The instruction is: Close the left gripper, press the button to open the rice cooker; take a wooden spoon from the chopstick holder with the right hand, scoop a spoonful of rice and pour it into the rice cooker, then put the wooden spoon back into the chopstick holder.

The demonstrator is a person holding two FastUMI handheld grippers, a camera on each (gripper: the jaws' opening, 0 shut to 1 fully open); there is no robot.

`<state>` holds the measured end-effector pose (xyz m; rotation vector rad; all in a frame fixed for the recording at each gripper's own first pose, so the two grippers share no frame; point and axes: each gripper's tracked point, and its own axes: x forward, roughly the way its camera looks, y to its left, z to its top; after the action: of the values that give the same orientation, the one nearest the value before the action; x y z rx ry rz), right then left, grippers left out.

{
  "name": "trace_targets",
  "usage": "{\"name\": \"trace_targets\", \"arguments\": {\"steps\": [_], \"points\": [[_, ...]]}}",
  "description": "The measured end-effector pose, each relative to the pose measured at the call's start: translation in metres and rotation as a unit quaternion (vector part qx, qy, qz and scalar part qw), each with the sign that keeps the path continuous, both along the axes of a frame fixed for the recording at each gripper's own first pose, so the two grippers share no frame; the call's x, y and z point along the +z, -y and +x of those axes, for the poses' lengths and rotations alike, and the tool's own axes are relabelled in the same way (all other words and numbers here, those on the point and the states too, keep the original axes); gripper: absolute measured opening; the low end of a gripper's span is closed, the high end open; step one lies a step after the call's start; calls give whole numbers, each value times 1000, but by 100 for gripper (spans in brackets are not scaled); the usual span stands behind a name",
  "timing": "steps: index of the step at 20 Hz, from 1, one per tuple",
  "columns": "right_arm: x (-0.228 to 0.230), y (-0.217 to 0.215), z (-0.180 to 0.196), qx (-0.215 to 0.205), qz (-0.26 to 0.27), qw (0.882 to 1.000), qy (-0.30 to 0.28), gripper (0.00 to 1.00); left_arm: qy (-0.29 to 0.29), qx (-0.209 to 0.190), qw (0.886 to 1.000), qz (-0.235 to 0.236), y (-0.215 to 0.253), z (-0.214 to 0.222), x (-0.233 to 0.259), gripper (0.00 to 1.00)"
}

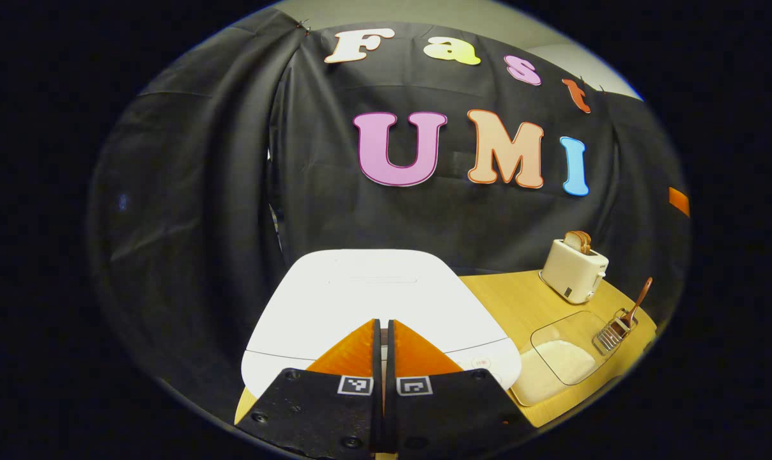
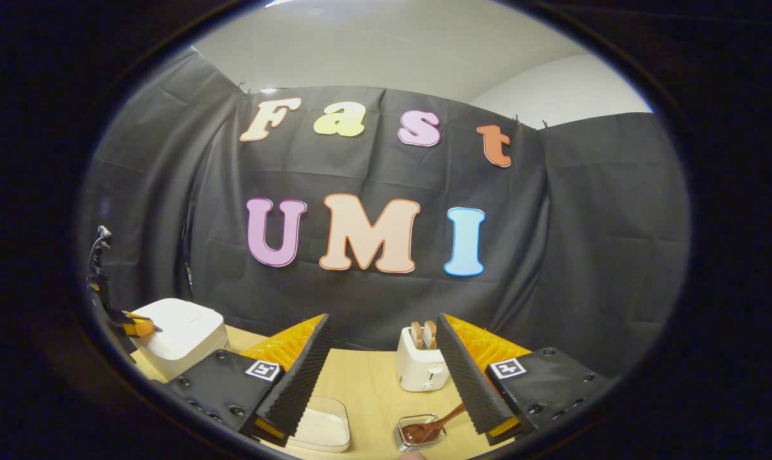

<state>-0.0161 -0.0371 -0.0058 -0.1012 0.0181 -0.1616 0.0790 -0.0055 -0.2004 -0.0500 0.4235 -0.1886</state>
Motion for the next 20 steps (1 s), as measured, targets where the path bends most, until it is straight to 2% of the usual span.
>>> {"name": "trace_targets", "arguments": {"steps": [5, 12, 15, 20], "points": [[-5, 3, 3, 1, 9, 1000, -2, 100, 20, 13, 999, -29, 0, 4, 1, 0], [2, 7, -1, 5, 2, 1000, 7, 100, 6, 4, 1000, -15, -1, 2, 5, 0], [4, 16, -2, 1, 2, 1000, 9, 100, 34, 8, 999, -26, -2, 11, 32, 0], [7, 25, -4, -2, 5, 1000, 15, 100, 81, 8, 997, 10, -1, 27, 73, 0]]}}
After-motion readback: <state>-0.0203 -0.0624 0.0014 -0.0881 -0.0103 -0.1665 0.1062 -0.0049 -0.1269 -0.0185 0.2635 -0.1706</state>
